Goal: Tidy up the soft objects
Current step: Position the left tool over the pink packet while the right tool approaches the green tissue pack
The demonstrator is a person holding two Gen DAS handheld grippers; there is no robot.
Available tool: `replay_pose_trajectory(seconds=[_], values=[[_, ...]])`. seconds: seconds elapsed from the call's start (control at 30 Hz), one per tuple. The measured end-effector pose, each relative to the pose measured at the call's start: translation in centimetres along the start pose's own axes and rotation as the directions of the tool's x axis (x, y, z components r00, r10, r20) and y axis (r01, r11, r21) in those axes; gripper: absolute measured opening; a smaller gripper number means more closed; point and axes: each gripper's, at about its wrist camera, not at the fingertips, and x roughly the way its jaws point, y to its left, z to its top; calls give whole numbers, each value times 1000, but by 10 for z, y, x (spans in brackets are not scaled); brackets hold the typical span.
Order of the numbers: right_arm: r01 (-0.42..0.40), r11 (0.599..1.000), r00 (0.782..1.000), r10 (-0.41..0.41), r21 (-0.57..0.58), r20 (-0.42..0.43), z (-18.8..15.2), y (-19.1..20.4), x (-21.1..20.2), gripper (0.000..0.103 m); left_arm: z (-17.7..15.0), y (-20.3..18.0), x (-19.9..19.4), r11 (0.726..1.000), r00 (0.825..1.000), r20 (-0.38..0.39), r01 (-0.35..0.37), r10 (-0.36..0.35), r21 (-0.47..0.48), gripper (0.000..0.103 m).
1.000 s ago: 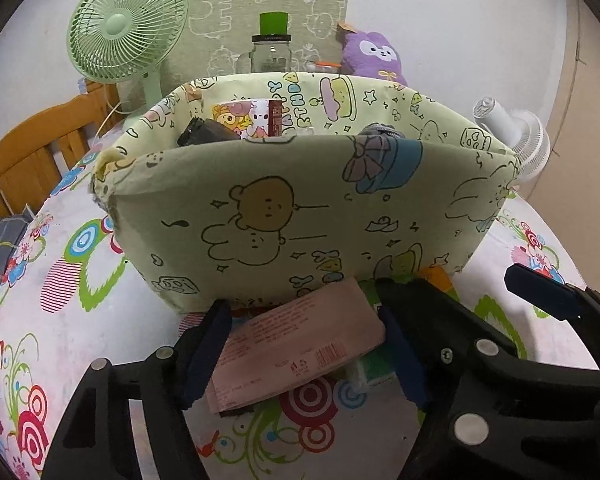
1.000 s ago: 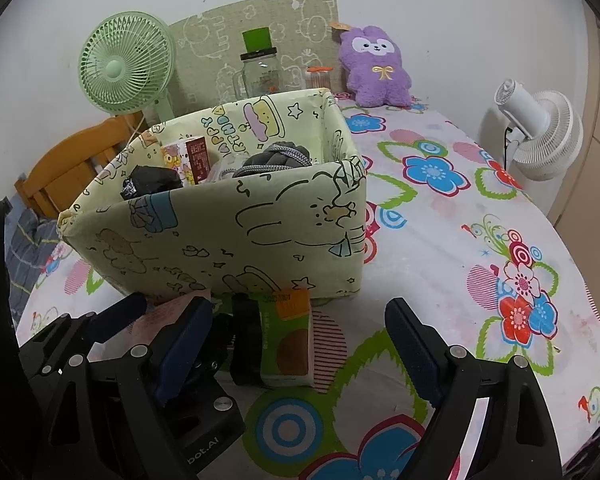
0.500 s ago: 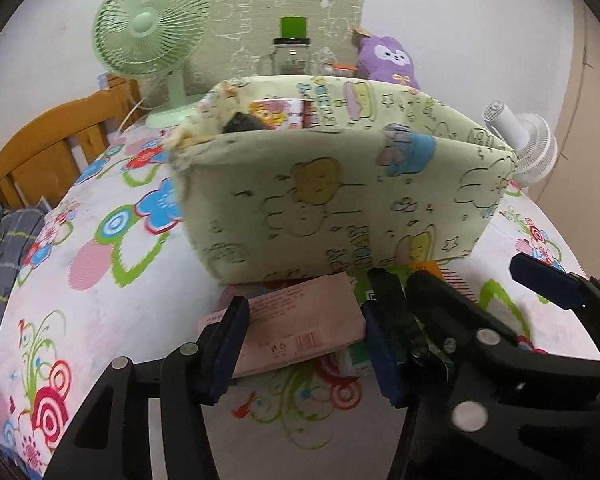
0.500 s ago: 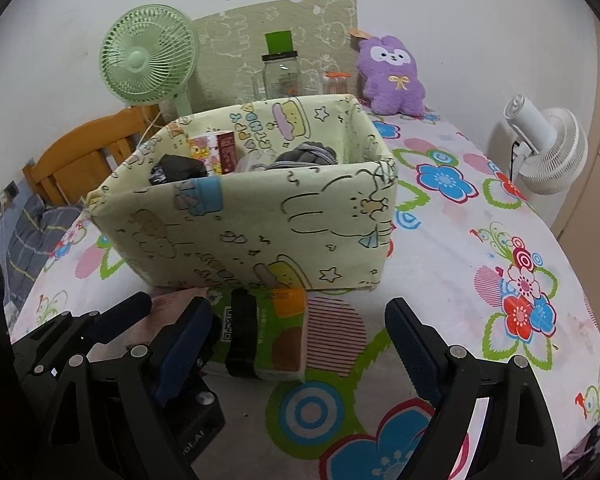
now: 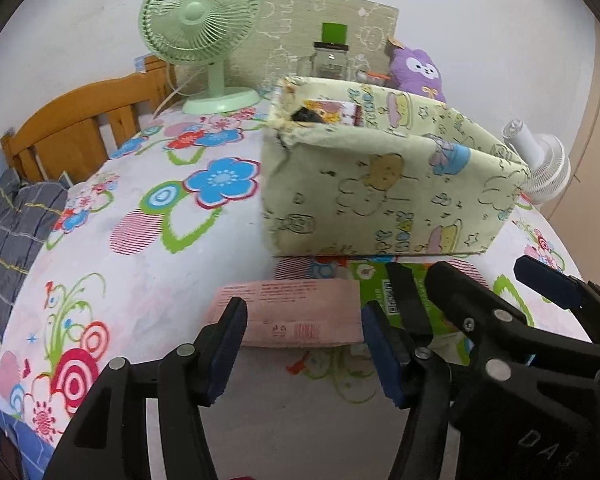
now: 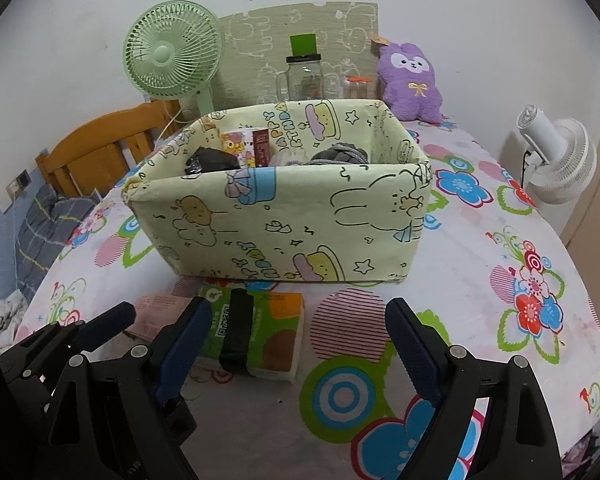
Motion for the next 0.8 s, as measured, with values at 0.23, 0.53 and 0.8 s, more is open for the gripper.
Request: replay_pose_trajectory(seconds=[0.23,0.53,0.8], values=[[-18,1000,1000,18,-17,-7,1,13,3,90,-2,13,-4,999,999,1,-44,44,-7,67],[-35,998,998,32,-60,-45,-2,31,17,90,-7,28,8,997,996,-56,-73,71,-34,70],[-38,998,992,32,-54,-119,-3,37,40,77,-9,27,13,998,997,-46,-67,67,-2,79]])
